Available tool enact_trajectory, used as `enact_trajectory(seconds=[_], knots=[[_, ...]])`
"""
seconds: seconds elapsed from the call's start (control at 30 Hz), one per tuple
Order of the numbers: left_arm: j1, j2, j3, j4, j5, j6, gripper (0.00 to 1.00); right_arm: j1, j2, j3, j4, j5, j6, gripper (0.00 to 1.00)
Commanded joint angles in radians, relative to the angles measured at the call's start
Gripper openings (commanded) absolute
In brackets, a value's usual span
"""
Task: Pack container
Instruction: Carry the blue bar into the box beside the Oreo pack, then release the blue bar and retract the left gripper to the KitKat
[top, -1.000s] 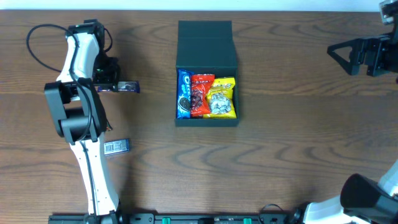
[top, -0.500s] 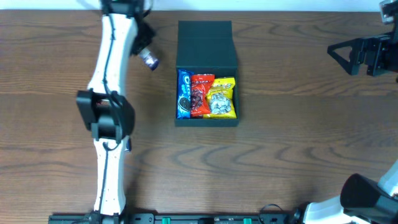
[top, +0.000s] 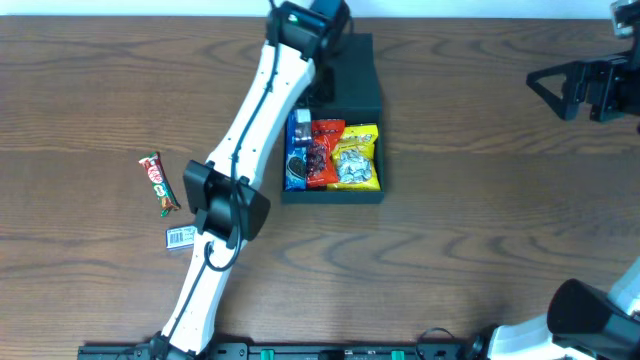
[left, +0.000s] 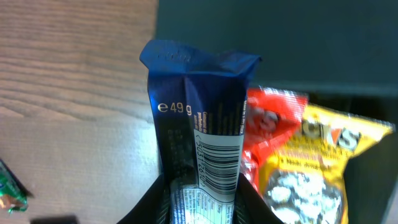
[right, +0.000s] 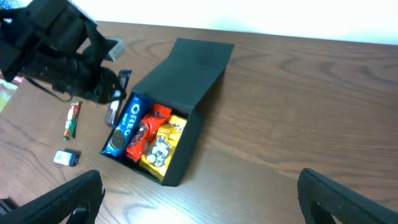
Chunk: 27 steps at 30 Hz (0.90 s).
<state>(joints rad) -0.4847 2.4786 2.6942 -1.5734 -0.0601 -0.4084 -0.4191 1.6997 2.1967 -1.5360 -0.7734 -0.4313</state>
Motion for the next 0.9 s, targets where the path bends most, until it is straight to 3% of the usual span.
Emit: enact_trajectory(seconds=[0.0,0.43,0.83,0.87], knots=[[-0.015,-0.001,-0.022,-0.026,-0.022,0.028,0.06,0.008,0.002,-0.002,0.003,-0.016,-0.007,0.99],[-0.073,-0.001,-0.168,-0.012,-0.016,-0.020,0.06,0.008,0.002,-0.002,-0.001,-0.016,-0.005,0.99],[-0.072,-0.001,-0.272,0.038,0.079,-0.026,0.06,0.008,0.002,-0.002,-0.001,-0.016,0.027,0.99],[-0.071,-0.001,-0.272,0.037,0.079,-0.026,0.13,0.008,0.002,-0.002,-0.002,-0.017,0.027,0.99]])
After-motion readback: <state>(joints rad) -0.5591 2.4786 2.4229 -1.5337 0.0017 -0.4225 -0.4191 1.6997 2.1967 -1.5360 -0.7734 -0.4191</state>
